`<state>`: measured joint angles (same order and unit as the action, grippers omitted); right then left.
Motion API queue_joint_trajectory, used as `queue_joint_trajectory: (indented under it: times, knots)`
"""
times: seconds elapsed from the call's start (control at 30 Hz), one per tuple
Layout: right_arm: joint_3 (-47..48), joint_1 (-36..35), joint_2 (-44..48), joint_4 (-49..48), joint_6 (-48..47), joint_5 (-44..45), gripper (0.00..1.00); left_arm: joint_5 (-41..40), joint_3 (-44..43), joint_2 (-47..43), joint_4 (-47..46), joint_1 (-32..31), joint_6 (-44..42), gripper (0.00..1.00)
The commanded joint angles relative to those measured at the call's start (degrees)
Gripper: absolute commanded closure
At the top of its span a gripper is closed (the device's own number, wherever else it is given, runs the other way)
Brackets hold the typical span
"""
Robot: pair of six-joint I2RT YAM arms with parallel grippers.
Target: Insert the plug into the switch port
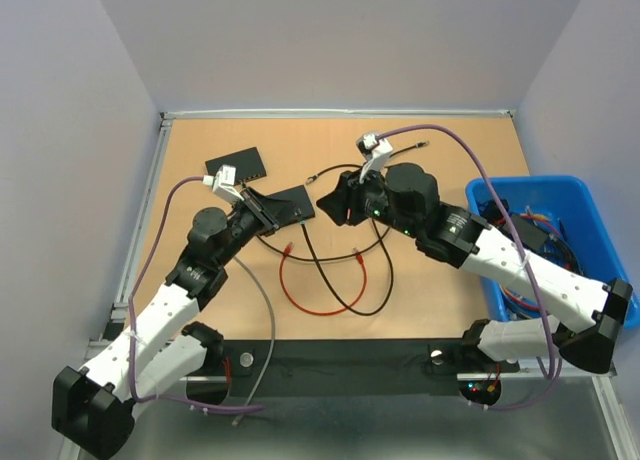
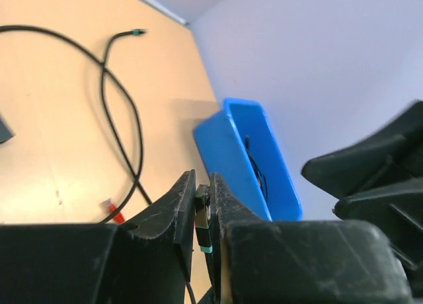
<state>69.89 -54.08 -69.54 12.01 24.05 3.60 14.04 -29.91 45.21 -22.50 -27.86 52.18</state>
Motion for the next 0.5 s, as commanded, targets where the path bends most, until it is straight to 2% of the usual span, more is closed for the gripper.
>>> queue_joint_trajectory:
  times: [0.0, 0.17, 0.27, 0.47]
  knots:
    - [4.72, -1.37, -3.57, 7.23, -5.51, 7.47, 0.56, -9.63, -5.58, 1.10, 10.62, -2.37, 2.57, 1.00]
    - [7.54, -2.51, -7.18, 7.94, -5.60, 6.69, 0.60, -16.32, -8.58, 4.44, 13.36, -6.41, 3.27, 1.00]
    - [8.42, -3.13, -9.82, 7.94, -5.33, 5.37, 0.64, -17.20, -9.55, 6.90, 13.19, -7.56, 4.15, 1.00]
    - [8.51, -5.07, -12.02, 7.94, -4.81, 6.34, 0.65, -20.37, -10.52, 7.52, 13.27, -10.02, 4.51, 1.00]
